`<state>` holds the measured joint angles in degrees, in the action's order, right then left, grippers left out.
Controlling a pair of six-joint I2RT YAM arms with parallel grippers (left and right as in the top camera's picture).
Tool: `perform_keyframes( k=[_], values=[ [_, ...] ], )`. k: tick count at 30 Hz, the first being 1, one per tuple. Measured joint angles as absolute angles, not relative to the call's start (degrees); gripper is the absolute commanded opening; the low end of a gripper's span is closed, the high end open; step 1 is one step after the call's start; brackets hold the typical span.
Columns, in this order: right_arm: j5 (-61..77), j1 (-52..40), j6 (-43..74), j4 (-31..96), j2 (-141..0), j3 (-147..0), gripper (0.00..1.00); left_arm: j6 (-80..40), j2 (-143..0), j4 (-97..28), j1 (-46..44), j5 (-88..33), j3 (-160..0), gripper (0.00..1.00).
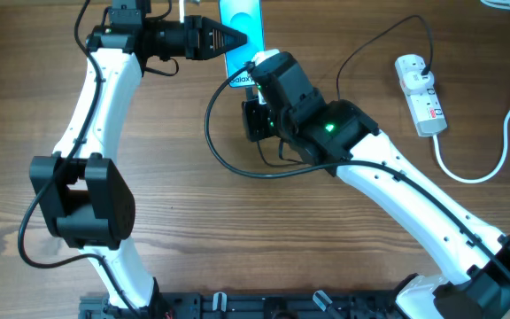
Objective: Plug charger to phone and switch on socket
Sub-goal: 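Push the USB-C plug up into the phone's port with the right gripper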
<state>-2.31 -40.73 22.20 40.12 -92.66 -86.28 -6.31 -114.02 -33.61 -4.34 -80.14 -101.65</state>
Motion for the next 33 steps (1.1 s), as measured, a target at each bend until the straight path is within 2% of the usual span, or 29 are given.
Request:
perform_keyframes(
  k=[3,9,15,18,19,20,22,24,33],
  values=[
    [-2.31,-40.75,22.20,39.68,-92.66,-85.89,0.05,-6.07,-114.02,-35.24,-4.32,-79.33,-101.91,0.04],
    [-2.90,-40.84,21.74,37.34,-92.55,-85.62,0.16,-5.61,-114.02,-36.77,-3.92,-78.87,-102.02,0.04],
    [-5.19,-40.18,21.21,36.40,-91.90,-85.78,0.40,-5.39,-114.02,-38.00,-4.45,-76.93,-101.95,0.04],
    [-4.73,-39.92,21.23,38.04,-91.81,-85.78,0.56,-6.22,-114.02,-38.20,-4.49,-71.77,-101.95,0.04],
    [-4.54,-39.90,21.15,38.72,-91.70,-85.78,0.68,-6.96,-114.02,-38.28,-4.51,-68.99,-101.95,0.04],
    [-4.36,-39.90,21.06,39.72,-91.37,-85.78,0.73,-8.19,-114.02,-38.92,-4.51,-63.46,-101.95,0.04],
    [-4.32,-39.77,21.71,41.30,-90.61,-85.78,0.82,-8.91,-114.04,-39.75,-4.51,-59.72,-101.95,0.04],
    [-4.64,-38.81,23.49,42.72,-88.82,-85.78,0.85,-9.28,-114.43,-40.88,-4.54,-57.01,-101.95,0.04],
    [-1.98,-27.77,26.83,47.62,-86.24,-86.15,0.85,-9.32,-125.80,-44.91,-9.93,-52.25,-101.93,0.04]
  ],
)
